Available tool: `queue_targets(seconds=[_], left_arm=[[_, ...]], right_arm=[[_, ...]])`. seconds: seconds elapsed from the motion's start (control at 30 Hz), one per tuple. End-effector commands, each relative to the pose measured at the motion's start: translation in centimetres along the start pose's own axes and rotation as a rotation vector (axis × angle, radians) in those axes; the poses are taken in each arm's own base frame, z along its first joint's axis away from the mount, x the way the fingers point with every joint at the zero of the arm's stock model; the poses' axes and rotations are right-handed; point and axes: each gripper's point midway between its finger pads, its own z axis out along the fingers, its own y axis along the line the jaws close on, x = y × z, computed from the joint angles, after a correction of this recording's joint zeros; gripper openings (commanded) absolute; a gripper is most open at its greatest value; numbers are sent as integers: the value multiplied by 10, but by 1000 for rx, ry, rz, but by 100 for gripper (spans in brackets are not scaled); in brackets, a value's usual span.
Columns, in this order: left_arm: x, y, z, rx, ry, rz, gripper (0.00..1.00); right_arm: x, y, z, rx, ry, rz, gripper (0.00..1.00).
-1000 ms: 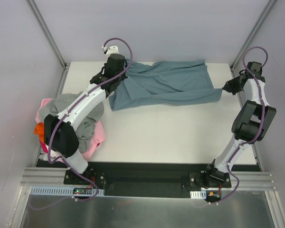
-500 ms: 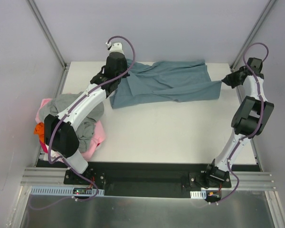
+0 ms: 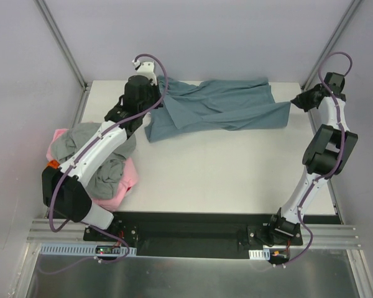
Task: Fold and stack the t-shirts
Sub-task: Fold the flattened tshirt in 1/3 of the way
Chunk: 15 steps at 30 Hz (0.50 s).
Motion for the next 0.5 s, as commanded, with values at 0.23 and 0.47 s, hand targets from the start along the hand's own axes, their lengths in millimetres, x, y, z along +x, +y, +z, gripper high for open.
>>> queue_targets(seconds=[0.23,0.47], left_arm=[[-68,-6,-32,162,-191,103,0],[-79,-16,-28,289,-190,118,0]], right_arm=[[-8,13,-11,-48,-44,-4,1],[-2,1,-12,-23,-38,-15,1]])
